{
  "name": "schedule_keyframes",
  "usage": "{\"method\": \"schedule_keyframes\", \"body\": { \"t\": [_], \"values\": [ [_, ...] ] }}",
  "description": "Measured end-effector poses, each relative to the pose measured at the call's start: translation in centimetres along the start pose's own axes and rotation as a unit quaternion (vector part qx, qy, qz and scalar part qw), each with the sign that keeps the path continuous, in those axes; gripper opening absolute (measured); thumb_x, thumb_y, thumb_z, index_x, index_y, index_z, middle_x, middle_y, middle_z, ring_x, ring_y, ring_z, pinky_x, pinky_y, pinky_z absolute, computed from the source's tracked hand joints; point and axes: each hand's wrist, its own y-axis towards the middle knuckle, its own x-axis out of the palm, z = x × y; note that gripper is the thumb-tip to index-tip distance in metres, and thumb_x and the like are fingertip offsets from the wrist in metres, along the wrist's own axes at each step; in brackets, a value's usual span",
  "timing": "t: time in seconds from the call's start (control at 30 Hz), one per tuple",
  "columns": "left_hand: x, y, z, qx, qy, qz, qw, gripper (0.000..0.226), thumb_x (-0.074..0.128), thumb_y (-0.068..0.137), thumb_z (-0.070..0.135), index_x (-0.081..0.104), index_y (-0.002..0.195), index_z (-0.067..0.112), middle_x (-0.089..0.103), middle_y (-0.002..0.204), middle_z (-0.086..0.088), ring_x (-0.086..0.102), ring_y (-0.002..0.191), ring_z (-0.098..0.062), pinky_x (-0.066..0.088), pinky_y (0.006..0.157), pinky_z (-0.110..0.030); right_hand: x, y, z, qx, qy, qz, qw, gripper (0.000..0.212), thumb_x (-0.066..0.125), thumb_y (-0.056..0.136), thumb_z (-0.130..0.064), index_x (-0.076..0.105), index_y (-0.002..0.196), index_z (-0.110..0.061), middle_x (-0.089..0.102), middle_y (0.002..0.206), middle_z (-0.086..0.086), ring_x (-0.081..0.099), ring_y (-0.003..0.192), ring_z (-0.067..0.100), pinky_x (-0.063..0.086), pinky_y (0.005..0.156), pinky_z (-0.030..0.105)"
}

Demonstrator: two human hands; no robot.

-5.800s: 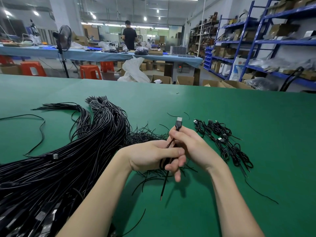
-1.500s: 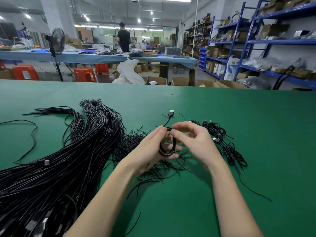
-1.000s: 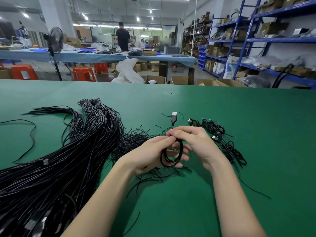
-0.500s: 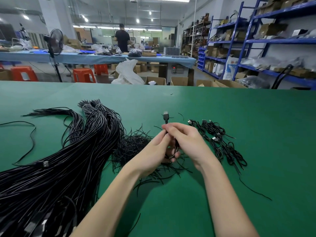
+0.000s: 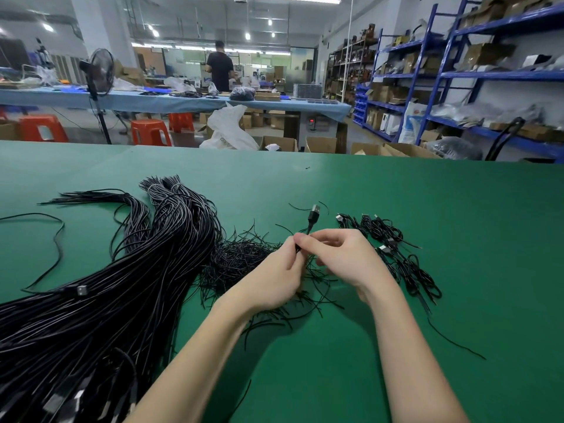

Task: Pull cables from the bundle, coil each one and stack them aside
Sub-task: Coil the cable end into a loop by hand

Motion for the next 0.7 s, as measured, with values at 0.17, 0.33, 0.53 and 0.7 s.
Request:
{"method": "schedule_keyframes", "body": {
  "t": [0.17,0.33,0.53,0.7],
  "values": [
    [0.4,0.0,-0.5,0.049,0.106,0.023,0.993,0.024,0.030,0.108,0.022,0.038,0.129,0.016,0.062,0.095,0.003,0.058,0.068,0.011,0.042,0.061,-0.010,0.0,-0.4,-0.3,0.015,0.082,-0.010,0.996,0.012,0.086,0.080,-0.025,0.081,0.087,-0.016,0.078,0.081,0.004,0.067,0.067,0.008,0.057,0.062,0.021],
    [0.9,0.1,-1.0,0.041,0.122,0.017,0.992,0.035,0.030,0.106,0.017,0.022,0.139,0.020,0.065,0.122,-0.003,0.062,0.070,-0.001,0.043,0.063,-0.019,0.1,-0.2,0.1,0.040,0.135,-0.018,0.990,0.007,0.082,0.083,-0.011,0.078,0.088,-0.006,0.075,0.072,0.004,0.064,0.057,0.008,0.054,0.057,0.015],
    [0.3,-0.2,-0.7,0.052,0.139,-0.009,0.989,0.059,0.031,0.105,0.016,0.004,0.153,0.035,0.051,0.124,0.015,0.061,0.064,0.004,0.044,0.062,-0.011,-0.3,-0.1,0.7,0.050,0.171,-0.073,0.981,0.004,0.080,0.084,-0.008,0.079,0.088,-0.007,0.073,0.071,0.002,0.061,0.054,0.004,0.050,0.058,0.012],
    [0.3,-0.1,-0.1,0.037,0.098,-0.014,0.994,0.032,0.034,0.105,0.015,0.022,0.134,0.023,0.053,0.070,0.006,0.044,0.044,-0.003,0.032,0.046,-0.016,-0.5,-0.1,1.2,0.036,0.165,-0.055,0.984,0.010,0.083,0.080,-0.008,0.081,0.072,-0.015,0.074,0.078,0.010,0.064,0.065,0.010,0.058,0.075,0.020]
  ]
}}
